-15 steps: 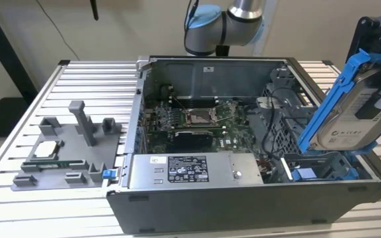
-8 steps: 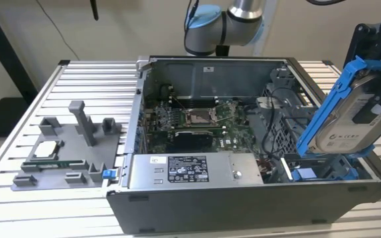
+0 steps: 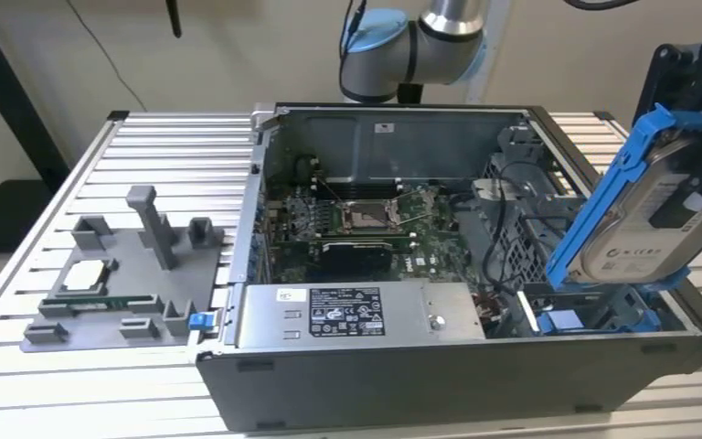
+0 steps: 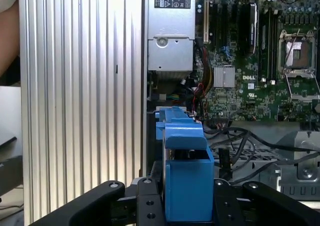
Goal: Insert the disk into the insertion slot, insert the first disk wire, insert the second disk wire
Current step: 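Insert the disk into the insertion slot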
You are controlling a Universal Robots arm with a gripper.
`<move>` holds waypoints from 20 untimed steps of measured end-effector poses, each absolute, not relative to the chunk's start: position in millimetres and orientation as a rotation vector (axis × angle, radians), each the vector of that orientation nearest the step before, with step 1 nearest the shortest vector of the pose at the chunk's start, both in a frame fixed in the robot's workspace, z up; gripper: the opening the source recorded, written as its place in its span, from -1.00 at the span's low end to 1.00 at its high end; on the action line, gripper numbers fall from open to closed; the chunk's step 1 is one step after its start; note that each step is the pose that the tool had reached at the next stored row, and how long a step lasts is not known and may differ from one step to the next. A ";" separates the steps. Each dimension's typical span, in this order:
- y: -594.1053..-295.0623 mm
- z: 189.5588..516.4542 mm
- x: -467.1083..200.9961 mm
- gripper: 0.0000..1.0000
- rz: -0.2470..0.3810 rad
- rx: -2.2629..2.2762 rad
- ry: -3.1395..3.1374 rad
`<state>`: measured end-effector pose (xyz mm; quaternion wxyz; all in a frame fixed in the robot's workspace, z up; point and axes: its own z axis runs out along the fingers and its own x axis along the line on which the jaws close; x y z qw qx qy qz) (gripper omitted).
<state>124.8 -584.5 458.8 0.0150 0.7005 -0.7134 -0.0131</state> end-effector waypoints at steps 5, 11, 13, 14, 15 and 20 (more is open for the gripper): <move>-584.6 454.5 124.8 -1.00 -0.040 2.180 -2.220; -584.6 448.2 125.0 -1.00 -0.041 2.179 -2.219; -584.7 446.5 125.0 -1.00 -0.042 2.179 -2.219; -584.7 445.5 125.0 -1.00 -0.042 2.179 -2.219; -584.7 444.7 125.0 -1.00 -0.042 2.179 -2.219; -584.7 443.3 125.1 -1.00 -0.042 2.179 -2.219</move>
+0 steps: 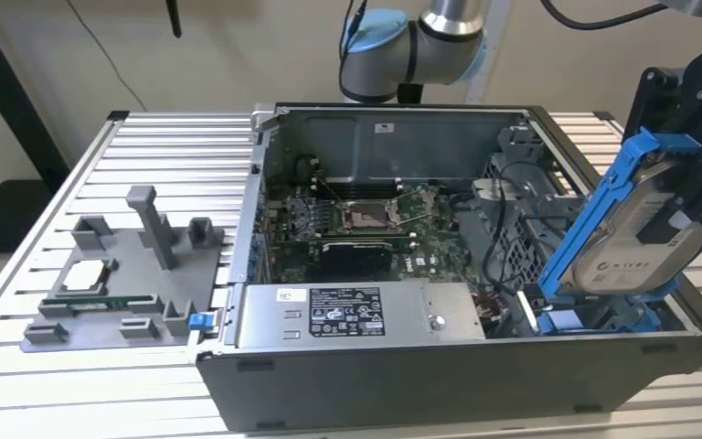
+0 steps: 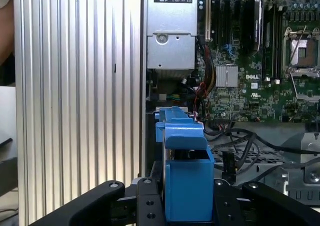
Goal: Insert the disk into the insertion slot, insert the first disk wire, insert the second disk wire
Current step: 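Insert the disk into the insertion slot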
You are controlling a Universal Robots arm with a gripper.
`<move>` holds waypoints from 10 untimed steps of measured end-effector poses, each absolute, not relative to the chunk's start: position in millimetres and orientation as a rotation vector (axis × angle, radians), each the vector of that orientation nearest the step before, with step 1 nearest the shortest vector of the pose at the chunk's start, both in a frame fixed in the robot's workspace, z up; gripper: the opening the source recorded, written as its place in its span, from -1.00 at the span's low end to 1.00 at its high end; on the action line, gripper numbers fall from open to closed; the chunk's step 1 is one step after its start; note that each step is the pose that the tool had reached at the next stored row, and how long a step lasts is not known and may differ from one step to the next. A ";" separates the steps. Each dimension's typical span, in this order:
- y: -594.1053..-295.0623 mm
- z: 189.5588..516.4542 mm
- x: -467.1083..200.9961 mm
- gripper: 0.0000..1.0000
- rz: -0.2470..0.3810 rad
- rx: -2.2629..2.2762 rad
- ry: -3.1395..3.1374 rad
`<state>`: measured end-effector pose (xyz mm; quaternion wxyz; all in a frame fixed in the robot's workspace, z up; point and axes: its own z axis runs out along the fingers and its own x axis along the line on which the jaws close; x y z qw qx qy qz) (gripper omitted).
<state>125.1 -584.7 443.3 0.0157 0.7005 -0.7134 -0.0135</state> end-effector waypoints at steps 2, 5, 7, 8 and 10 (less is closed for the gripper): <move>-584.7 443.1 125.1 -1.00 -0.042 2.179 -2.219; -584.7 442.9 125.1 -1.00 -0.042 2.179 -2.219; -584.7 442.8 125.1 -1.00 -0.042 2.179 -2.219; -584.7 442.8 125.1 -1.00 -0.042 2.179 -2.219; -584.7 442.7 125.1 -1.00 -0.042 2.179 -2.219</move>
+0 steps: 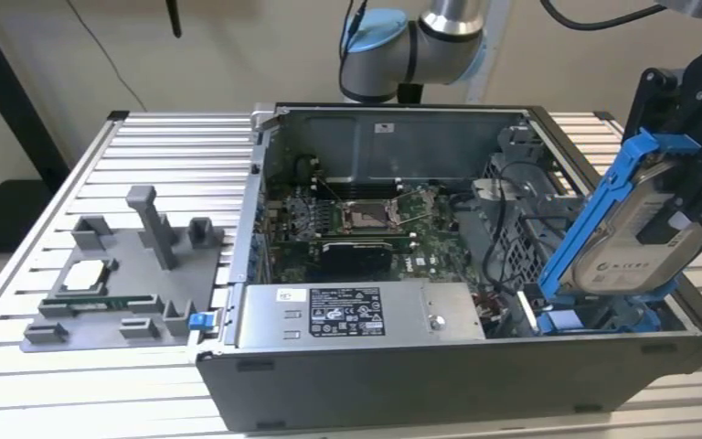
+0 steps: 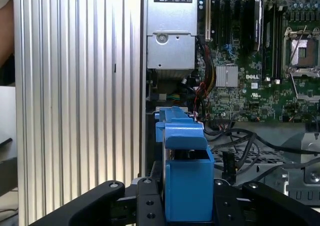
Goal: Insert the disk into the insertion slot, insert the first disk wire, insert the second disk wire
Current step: 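Insert the disk into the insertion slot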
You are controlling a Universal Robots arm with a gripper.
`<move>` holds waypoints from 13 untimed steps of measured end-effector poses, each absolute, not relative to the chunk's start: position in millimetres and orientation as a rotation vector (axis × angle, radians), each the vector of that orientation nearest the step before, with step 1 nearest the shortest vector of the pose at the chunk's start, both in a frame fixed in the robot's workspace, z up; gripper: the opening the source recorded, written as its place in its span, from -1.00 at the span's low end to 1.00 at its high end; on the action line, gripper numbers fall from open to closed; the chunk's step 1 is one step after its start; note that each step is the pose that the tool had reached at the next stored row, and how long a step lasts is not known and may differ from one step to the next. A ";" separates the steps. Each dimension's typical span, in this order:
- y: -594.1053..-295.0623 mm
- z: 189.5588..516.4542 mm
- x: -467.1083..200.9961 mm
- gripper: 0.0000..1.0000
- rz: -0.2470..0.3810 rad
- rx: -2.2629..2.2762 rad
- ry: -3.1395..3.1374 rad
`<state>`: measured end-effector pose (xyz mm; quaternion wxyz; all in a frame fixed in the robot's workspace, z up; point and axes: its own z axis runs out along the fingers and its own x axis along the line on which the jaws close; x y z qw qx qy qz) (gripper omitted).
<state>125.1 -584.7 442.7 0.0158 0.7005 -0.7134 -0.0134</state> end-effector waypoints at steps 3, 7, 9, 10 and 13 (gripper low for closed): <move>-584.7 439.6 125.1 -1.00 -0.041 2.179 -2.219; -584.7 433.0 126.1 -1.00 -0.042 2.179 -2.218; -584.7 430.3 126.4 -1.00 -0.041 2.178 -2.219; -584.7 429.0 126.6 -1.00 -0.041 2.178 -2.219; -584.7 425.1 127.2 -1.00 -0.041 2.178 -2.218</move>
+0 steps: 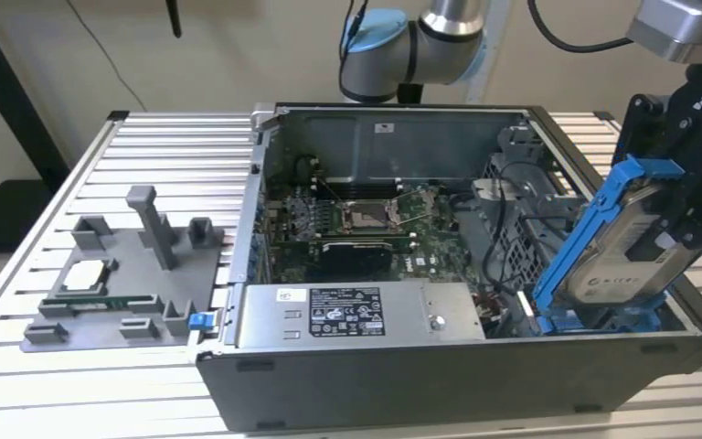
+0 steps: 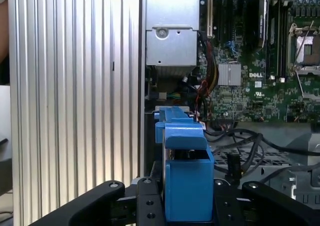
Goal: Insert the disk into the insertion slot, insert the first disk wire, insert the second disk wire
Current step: 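Insert the disk into the insertion slot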
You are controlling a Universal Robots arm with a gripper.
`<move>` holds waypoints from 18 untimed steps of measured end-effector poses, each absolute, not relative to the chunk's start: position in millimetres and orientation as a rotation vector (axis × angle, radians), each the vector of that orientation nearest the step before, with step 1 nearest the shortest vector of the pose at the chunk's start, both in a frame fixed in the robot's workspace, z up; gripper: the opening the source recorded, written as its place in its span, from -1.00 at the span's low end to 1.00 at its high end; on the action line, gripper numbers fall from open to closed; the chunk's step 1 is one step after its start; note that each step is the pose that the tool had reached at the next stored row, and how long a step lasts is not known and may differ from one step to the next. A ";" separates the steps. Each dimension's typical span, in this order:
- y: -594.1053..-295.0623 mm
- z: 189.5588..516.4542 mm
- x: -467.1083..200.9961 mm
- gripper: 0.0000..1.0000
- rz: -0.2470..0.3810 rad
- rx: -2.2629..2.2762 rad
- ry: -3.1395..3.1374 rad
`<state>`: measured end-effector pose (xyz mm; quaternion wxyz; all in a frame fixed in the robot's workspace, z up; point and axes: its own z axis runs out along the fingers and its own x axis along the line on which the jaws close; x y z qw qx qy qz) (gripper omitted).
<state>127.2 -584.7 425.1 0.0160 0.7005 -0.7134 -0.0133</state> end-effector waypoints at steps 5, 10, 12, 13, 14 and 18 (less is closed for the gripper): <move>-582.6 416.8 128.6 -1.00 -0.041 2.178 -2.218; -571.6 413.3 129.7 -1.00 -0.043 2.179 -2.219; -567.7 413.3 130.1 -1.00 -0.043 2.179 -2.219; -566.4 413.4 131.0 -1.00 -0.042 2.179 -2.219; -565.9 413.2 132.5 -1.00 -0.043 2.179 -2.219; -565.5 412.2 137.5 -1.00 -0.043 2.179 -2.219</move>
